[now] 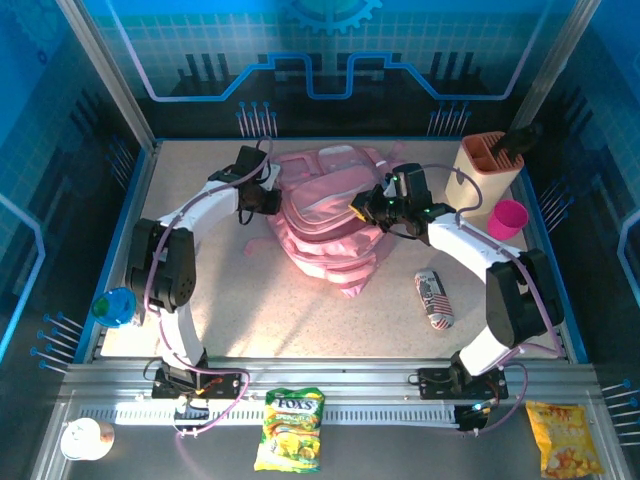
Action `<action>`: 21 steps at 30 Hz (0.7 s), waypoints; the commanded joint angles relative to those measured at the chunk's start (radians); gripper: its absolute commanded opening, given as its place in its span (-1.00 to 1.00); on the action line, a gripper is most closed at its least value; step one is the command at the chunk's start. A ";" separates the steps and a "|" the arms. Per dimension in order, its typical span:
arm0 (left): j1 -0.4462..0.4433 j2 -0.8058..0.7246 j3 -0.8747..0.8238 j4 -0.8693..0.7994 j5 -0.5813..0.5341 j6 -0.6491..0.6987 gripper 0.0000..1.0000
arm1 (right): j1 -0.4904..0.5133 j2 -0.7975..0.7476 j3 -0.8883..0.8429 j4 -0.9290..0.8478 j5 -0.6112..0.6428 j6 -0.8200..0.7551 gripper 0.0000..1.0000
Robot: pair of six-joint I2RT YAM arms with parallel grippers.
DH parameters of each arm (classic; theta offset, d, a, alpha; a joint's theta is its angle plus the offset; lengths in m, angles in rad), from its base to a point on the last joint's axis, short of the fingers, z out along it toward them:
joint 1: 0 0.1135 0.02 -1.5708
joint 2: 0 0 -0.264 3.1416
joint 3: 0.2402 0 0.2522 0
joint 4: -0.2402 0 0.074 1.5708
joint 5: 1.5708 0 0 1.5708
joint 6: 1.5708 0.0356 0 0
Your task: Pack the student bag
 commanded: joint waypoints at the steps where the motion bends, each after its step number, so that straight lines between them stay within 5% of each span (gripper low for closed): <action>1: 0.034 -0.030 0.025 0.062 -0.097 -0.045 -0.52 | -0.002 0.012 0.019 0.012 -0.044 -0.032 -0.67; 14: 0.092 -0.362 -0.388 0.051 -0.404 -0.429 0.71 | 0.008 -0.087 0.067 -0.334 0.283 -0.220 0.53; 21: 0.249 -0.425 -0.492 0.002 -0.469 -0.583 0.96 | -0.002 -0.117 0.155 -0.478 0.376 -0.401 0.88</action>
